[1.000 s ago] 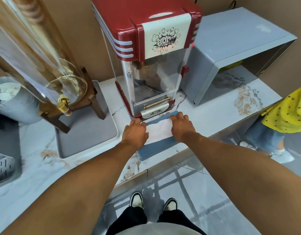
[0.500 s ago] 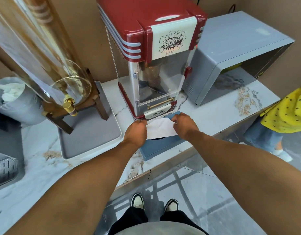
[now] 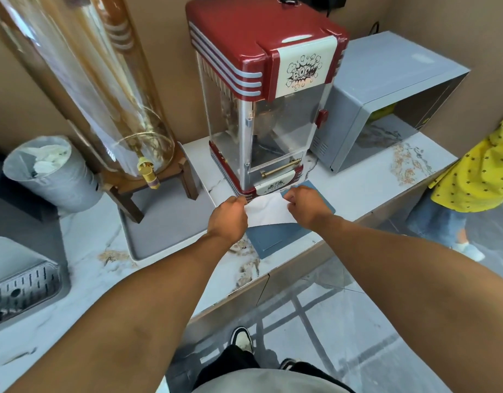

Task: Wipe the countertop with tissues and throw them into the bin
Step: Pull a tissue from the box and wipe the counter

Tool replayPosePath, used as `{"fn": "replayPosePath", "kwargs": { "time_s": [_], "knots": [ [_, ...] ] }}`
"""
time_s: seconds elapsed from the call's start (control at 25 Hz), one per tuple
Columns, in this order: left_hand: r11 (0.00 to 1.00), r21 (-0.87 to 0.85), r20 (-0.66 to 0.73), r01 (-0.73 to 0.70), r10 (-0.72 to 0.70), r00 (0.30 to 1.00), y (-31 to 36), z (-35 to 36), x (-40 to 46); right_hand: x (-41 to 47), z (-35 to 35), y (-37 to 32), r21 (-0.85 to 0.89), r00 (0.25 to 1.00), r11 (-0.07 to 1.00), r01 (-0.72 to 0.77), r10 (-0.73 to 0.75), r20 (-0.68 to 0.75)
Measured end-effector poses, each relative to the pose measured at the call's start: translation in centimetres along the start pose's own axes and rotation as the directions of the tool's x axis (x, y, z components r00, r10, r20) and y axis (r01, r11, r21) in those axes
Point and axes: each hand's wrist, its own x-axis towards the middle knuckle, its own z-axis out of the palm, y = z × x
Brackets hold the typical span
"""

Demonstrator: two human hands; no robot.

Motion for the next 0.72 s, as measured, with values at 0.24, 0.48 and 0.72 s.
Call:
{"fn": "replayPosePath", "kwargs": {
  "time_s": [0.24,0.48,0.72],
  "knots": [
    [0.986,-0.010,-0.075,0.165,-0.165,0.983,-2.3,-1.9,-6.9,-3.3,0.8,-5.1,0.016,0.986,0.987,0.157,-0.158,0.054],
    [0.935,0.002,-0.152,0.355,-0.351,0.924,-5.7,-3.8,-17.3,-7.6,4.7,-10.2,0.129,0.954,0.950,0.284,-0.294,0.063],
    [0.889,-0.009,-0.200,0.457,-0.449,0.871,-9.3,-6.1,-24.6,-10.8,7.7,-16.6,0.179,0.910,0.903,0.391,-0.408,0.071]
  ]
}}
